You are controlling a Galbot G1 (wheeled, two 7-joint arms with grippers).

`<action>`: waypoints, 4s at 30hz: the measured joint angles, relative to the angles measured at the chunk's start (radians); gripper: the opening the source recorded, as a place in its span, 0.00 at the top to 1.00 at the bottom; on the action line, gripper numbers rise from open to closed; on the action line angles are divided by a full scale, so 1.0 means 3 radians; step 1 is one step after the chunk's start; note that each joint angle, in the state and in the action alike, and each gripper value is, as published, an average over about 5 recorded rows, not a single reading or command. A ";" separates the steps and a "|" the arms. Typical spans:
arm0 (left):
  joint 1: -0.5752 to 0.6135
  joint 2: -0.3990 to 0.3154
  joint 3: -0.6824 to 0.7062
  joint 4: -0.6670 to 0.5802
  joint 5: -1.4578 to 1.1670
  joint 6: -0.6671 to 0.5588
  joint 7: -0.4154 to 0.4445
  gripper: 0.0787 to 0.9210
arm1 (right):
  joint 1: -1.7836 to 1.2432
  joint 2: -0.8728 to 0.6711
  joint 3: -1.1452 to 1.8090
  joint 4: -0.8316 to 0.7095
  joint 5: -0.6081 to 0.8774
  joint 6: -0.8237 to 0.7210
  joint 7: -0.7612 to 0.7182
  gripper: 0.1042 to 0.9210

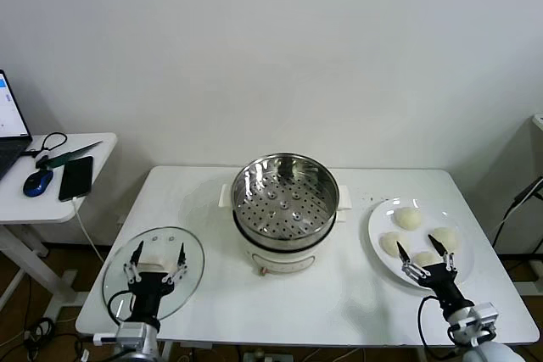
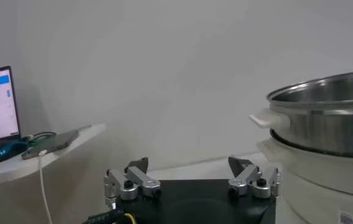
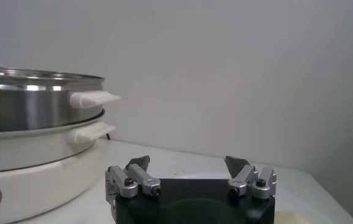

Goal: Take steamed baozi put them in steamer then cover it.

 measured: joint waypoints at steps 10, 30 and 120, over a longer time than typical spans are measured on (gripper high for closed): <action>0.0009 0.0038 0.0015 0.0008 -0.0010 -0.0010 -0.0008 0.12 | 0.0586 -0.0666 -0.0195 -0.0365 -0.0301 -0.0336 -0.0715 0.12; -0.0004 0.0062 -0.0025 0.0055 -0.0059 -0.0013 -0.0053 0.12 | 0.3607 -0.1588 -0.2841 -0.2032 -0.1707 -0.0185 -0.2560 0.12; 0.0032 0.0149 -0.0062 0.0134 -0.0089 0.0053 -0.0083 0.12 | 0.6330 -0.0285 -0.5322 -0.2707 -0.1701 0.0711 -0.3311 0.29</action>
